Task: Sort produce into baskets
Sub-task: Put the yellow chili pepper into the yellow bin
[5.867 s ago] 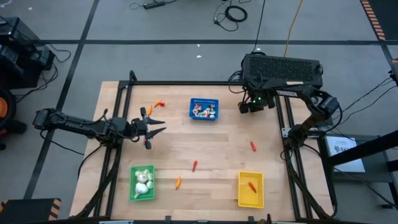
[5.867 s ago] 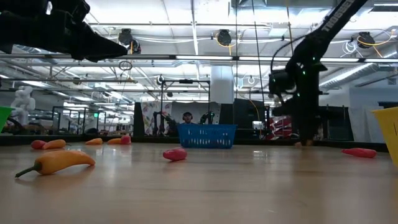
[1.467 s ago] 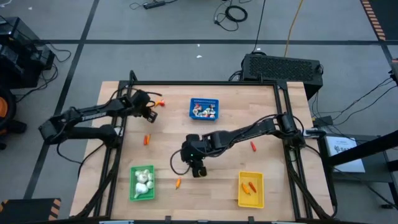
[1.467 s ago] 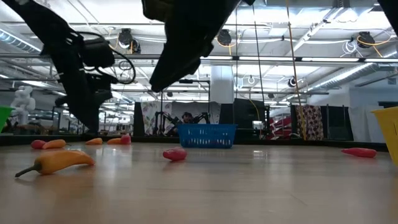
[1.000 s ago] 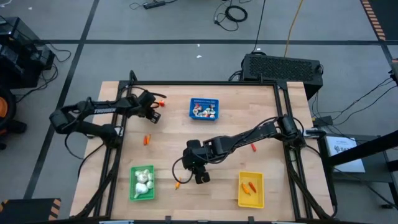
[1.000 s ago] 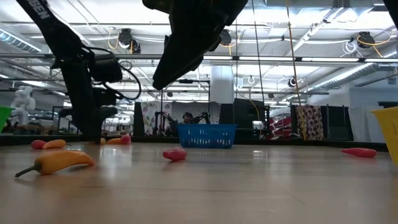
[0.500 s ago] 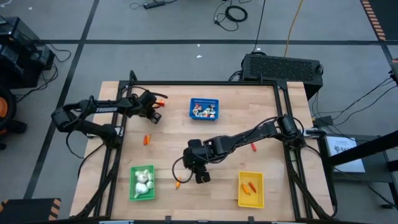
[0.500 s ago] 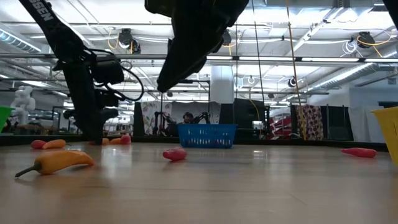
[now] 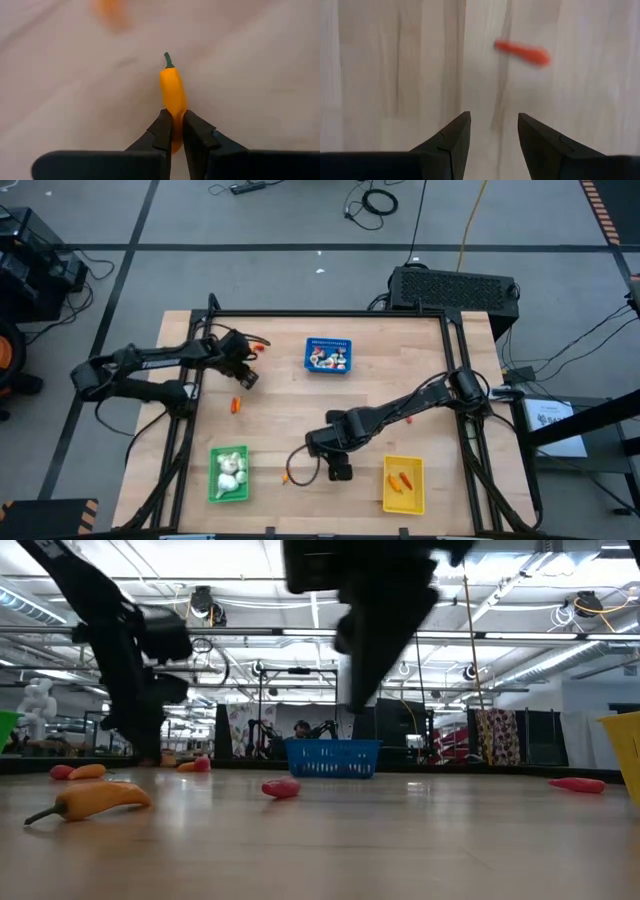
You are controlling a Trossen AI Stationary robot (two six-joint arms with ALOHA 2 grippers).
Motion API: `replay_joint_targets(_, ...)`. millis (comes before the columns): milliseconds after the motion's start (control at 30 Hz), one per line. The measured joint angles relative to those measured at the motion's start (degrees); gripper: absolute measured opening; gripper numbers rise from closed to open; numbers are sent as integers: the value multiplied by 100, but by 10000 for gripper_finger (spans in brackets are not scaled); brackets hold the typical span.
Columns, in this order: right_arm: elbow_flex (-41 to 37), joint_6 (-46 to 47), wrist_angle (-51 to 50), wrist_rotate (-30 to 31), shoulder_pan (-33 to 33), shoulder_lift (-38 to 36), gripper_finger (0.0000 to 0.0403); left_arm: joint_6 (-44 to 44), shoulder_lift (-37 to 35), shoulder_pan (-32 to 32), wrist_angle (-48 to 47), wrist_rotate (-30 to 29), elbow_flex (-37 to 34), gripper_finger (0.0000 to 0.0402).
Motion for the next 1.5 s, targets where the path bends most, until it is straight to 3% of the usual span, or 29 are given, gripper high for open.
replay_joint_targets(100, 0, 354, -487, 25, 204, -69, 155, -107, -391, -500, 232, 1168, 14, 35)
replay_joint_targets(167, -2, 610, -631, 39, 328, -129, 155, -418, -568, -1047, 669, 1563, 14, 35)
replay_joint_targets(400, -2, 1850, -1408, 754, 984, -659, 155, -1179, -396, -3262, 3524, 1252, 42, 36)
replay_joint_targets(567, 0, 3167, -2328, 1680, 1691, -1222, 155, -1151, 664, -4219, 3851, 502, 772, 36)
replay_joint_targets(800, 0, 5352, -3359, 3250, 2599, -1895, 155, -261, 2975, -4764, 3872, 472, 2863, 36)
replay_joint_targets(900, 0, 6022, -3649, 3629, 2909, -2017, 155, 120, 3981, -4931, 3875, 662, 3947, 36)
replay_joint_targets(1167, 2, 6526, -3945, 3791, 3256, -2050, 155, 752, 6020, -5136, 3620, 941, 6576, 36)
replay_joint_targets(1367, 2, 6437, -3949, 3791, 3261, -2050, 155, 792, 7043, -5147, 3638, 990, 7998, 36)
replay_joint_targets(1500, 2, 6413, -3944, 3773, 3261, -2050, 155, 748, 7578, -5166, 3460, 1472, 8591, 36)
